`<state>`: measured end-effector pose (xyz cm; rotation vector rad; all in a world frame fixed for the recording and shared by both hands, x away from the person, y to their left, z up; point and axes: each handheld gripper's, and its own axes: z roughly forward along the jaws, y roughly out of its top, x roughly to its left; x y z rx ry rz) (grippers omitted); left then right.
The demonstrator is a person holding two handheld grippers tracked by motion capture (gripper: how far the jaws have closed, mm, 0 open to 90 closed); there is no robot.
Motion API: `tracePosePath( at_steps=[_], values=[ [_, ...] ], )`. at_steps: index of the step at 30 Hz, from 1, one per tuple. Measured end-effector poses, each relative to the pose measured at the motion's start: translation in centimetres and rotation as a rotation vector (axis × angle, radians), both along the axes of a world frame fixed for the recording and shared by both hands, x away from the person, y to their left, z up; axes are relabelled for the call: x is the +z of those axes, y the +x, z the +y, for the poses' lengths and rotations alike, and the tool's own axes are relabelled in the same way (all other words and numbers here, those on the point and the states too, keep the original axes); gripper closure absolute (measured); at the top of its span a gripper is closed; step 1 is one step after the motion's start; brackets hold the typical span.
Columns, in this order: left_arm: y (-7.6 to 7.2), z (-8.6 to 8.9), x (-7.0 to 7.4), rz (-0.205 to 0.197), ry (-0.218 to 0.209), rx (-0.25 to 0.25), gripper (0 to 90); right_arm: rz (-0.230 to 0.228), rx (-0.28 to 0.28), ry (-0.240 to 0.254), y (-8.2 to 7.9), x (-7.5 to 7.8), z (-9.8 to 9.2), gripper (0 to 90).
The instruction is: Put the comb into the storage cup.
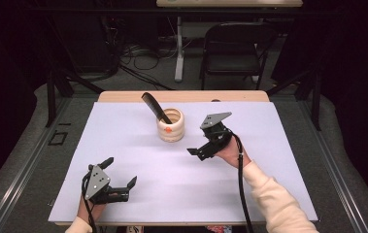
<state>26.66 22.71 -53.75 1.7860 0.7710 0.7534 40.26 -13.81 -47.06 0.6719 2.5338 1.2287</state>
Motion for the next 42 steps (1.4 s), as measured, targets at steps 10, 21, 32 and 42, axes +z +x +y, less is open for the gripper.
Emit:
tracePosePath(
  at_steps=[10, 21, 32, 42],
  values=[
    [0.0, 0.0, 0.0, 0.002, 0.0, 0.0, 0.2, -0.006, -0.006, -0.002, -1.0, -0.2, -1.0, 0.0],
    [0.0, 0.0, 0.0, 0.002, 0.001, -0.001, 0.2, -0.007, -0.013, -0.015, -2.3, -0.8, -2.0, 0.0],
    [0.0, 0.0, 0.0, 0.002, 0.0, -0.002, 0.2, -0.006, -0.022, -0.012, -3.5, -1.3, -3.0, 0.0],
    [0.0, 0.0, 0.0, 0.001, 0.001, -0.001, 0.2, -0.008, -0.036, -0.011, -4.4, -1.8, -3.9, 0.0]
  ],
)
